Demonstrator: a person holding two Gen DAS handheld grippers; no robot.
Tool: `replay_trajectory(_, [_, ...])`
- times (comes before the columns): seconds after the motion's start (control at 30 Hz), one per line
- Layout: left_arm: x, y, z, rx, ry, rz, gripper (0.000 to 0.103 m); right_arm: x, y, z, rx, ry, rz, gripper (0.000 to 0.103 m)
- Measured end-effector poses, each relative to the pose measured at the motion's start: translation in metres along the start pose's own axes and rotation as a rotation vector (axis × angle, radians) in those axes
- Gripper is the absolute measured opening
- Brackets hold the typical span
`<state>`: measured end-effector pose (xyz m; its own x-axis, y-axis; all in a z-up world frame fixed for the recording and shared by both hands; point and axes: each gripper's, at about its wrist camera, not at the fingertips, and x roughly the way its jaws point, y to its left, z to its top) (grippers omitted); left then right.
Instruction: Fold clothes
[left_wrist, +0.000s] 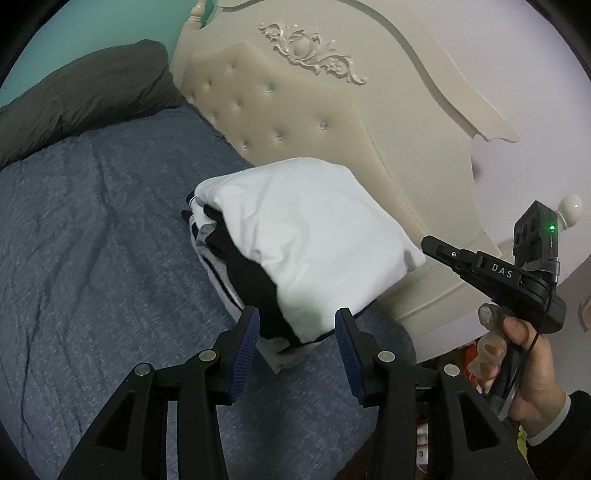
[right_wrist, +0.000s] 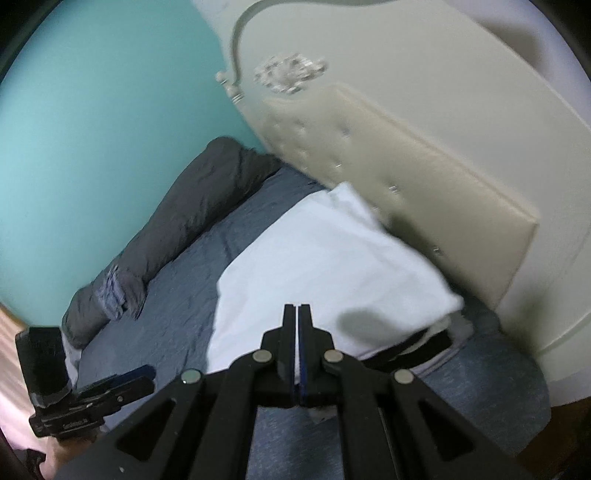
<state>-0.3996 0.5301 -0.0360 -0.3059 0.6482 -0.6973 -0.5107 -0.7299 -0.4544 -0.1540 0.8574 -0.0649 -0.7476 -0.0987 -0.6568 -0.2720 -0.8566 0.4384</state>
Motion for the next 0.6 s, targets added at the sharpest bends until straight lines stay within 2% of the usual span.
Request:
replay_trajectory(0.17, [-0.007, 0.011, -0.007, -0.014, -0.003, 0.013, 0.047, 0.027, 0.037, -0.009, -0.068, 0.076, 0.062, 0.001])
replay_trajectory(0.37, [-0.014, 0.029, -0.011, -0.041, -0.006, 0.037, 0.047, 0.072, 0.077, -0.017, -0.135, 0.145, 0.072, 0.001])
replay_trajectory(0.6, [-0.021, 0.047, -0.013, -0.070, -0.014, 0.059, 0.048, 0.113, 0.092, -0.024, -0.186, 0.231, -0.010, 0.001])
